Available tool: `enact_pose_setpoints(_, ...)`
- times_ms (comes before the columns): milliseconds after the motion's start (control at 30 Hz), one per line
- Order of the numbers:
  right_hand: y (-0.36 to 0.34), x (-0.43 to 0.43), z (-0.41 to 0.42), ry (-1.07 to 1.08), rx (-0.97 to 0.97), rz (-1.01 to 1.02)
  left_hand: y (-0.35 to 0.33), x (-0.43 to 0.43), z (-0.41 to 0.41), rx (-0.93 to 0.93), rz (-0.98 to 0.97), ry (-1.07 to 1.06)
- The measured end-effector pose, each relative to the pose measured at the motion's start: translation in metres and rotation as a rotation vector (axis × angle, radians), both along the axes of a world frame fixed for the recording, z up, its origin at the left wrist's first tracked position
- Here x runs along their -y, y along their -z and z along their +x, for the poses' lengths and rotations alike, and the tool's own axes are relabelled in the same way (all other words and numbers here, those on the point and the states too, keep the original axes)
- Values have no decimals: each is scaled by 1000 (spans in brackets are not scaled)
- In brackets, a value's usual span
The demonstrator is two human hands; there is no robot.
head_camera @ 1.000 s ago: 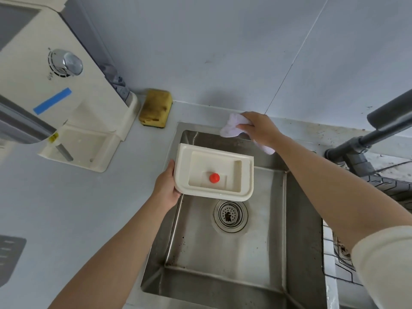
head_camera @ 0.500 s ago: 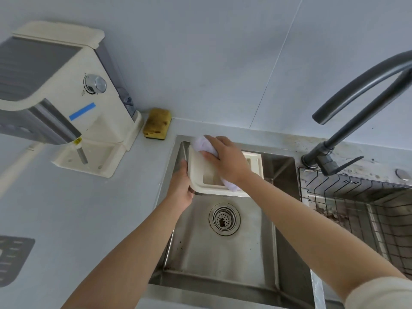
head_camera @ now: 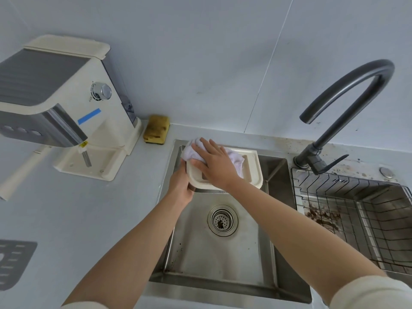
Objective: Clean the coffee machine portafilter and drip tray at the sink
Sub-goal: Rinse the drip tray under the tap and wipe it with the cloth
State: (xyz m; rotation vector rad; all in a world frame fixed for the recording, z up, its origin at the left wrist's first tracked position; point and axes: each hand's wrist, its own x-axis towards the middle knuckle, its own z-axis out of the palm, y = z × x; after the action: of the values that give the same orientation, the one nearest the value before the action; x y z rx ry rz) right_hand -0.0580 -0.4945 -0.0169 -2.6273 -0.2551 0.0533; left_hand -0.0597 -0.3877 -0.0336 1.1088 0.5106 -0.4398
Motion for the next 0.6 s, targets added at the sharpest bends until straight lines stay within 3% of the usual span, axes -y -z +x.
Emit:
enact_pose_setpoints(200,3,-10,-13,-129,144,76,-6,-6,9,25,-74,6)
enact_pose_setpoints(333,3,-11,-22,-193,269,66,0,-16,16,-73,-167,37)
enact_pose_setpoints(600,-2,4,-30,-231,232,123,13,-25,17,-159,-92,-25)
